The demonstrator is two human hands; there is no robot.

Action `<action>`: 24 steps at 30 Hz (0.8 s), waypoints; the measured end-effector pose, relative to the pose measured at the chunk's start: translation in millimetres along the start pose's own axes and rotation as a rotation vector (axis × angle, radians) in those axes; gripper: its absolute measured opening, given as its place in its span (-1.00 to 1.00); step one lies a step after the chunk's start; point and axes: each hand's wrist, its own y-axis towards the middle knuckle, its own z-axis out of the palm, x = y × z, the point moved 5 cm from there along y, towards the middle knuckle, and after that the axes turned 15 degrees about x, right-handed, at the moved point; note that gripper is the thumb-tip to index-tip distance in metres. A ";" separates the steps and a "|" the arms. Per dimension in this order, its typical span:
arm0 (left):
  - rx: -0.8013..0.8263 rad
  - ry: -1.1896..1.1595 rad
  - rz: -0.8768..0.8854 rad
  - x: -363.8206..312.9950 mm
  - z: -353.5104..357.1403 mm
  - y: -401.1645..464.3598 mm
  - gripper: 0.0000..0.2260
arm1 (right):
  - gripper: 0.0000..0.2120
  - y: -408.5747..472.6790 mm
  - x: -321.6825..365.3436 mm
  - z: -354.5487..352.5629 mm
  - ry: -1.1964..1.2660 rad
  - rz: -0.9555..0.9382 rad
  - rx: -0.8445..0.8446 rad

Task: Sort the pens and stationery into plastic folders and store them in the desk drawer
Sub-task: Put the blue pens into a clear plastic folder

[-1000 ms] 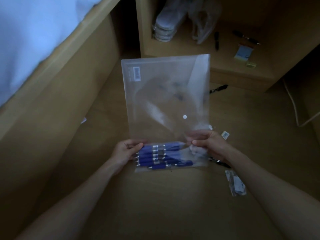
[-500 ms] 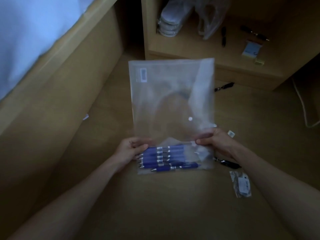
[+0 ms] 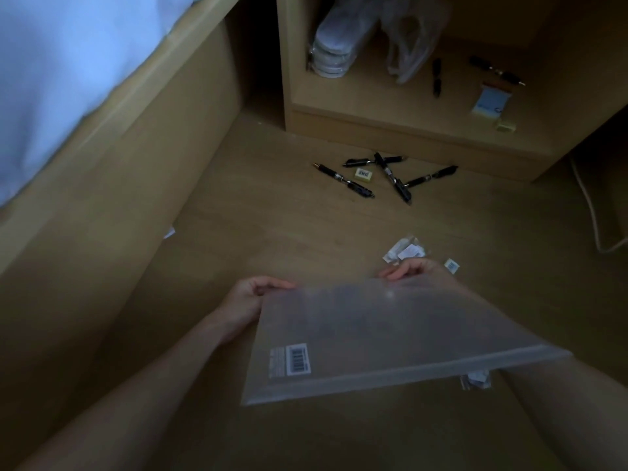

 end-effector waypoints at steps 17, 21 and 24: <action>-0.007 0.062 0.054 -23.1 2.1 3.2 -0.82 | -0.79 -10.9 22.6 0.3 0.115 0.055 -0.111; -0.013 0.050 0.023 -22.6 1.5 1.5 -0.78 | -0.73 -12.9 18.0 -6.8 0.075 0.083 -0.125; -0.036 0.027 -0.004 -22.2 -2.0 -3.4 -0.74 | -0.74 -17.7 15.1 -11.0 -0.007 0.095 -0.097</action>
